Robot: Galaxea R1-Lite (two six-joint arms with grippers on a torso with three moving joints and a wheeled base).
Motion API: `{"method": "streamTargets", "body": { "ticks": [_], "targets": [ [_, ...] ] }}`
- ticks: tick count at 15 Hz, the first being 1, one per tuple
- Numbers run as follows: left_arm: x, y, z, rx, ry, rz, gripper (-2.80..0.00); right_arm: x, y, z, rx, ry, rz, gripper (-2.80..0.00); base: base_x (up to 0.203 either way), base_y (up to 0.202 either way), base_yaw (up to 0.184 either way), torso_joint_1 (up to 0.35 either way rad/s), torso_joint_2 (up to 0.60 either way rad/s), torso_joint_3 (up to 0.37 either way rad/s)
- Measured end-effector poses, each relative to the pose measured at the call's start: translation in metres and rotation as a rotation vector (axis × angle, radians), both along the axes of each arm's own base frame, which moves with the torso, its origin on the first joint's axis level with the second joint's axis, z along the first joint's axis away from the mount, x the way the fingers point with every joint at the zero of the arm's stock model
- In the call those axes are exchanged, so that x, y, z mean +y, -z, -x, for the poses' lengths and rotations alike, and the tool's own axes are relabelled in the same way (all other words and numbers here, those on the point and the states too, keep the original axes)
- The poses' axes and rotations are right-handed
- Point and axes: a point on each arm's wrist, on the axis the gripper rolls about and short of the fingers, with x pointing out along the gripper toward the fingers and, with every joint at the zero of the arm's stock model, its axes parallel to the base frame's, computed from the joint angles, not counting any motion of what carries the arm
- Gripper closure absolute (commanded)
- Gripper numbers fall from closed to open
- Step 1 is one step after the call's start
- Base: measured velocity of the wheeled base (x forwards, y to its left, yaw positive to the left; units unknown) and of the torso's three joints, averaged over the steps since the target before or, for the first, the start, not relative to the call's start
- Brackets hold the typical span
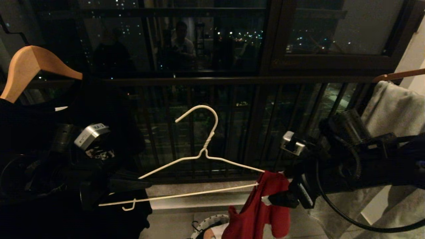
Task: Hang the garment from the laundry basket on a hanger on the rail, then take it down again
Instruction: Take the clothes off the clothes rack
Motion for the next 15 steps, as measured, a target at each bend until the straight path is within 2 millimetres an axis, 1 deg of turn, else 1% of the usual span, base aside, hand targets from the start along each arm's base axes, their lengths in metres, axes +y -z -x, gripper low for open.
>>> {"method": "streamTargets", "body": {
  "ticks": [2, 3, 6, 7, 12, 15],
  "targets": [
    [0.001, -0.002, 0.0, -0.009, -0.005, 0.0, 0.0, -0.005, 0.025, -0.019, 0.029, 0.01, 0.071, -2.8, 0.0, 0.0, 0.0, 0.0, 0.0, 0.0],
    [0.002, -0.003, 0.0, -0.013, -0.007, 0.0, 0.0, -0.007, 0.033, -0.027, 0.029, 0.017, 0.088, -2.8, 0.0, 0.0, 0.0, 0.0, 0.0, 0.0],
    [0.003, -0.005, 0.0, -0.013, -0.012, 0.001, 0.0, -0.011, 0.049, -0.034, 0.07, 0.021, 0.102, -2.8, 0.0, 0.0, 0.0, 0.0, 0.0, 0.0],
    [0.003, -0.005, 0.001, -0.014, -0.012, 0.001, 0.0, -0.011, 0.051, -0.035, 0.076, 0.021, 0.1, 0.0, 0.0, 0.0, 0.0, 0.0, 0.0, 0.0],
    [0.004, -0.007, 0.0, -0.022, -0.016, 0.001, 0.0, -0.012, 0.053, -0.036, 0.086, 0.013, 0.086, 0.0, 0.0, 0.0, 0.0, 0.0, 0.0, 0.0],
    [0.005, -0.008, 0.0, -0.025, -0.019, 0.001, 0.0, -0.014, 0.049, -0.036, 0.075, 0.02, 0.08, 0.0, 0.0, 0.0, 0.0, 0.0, 0.0, 0.0]
  ]
}}
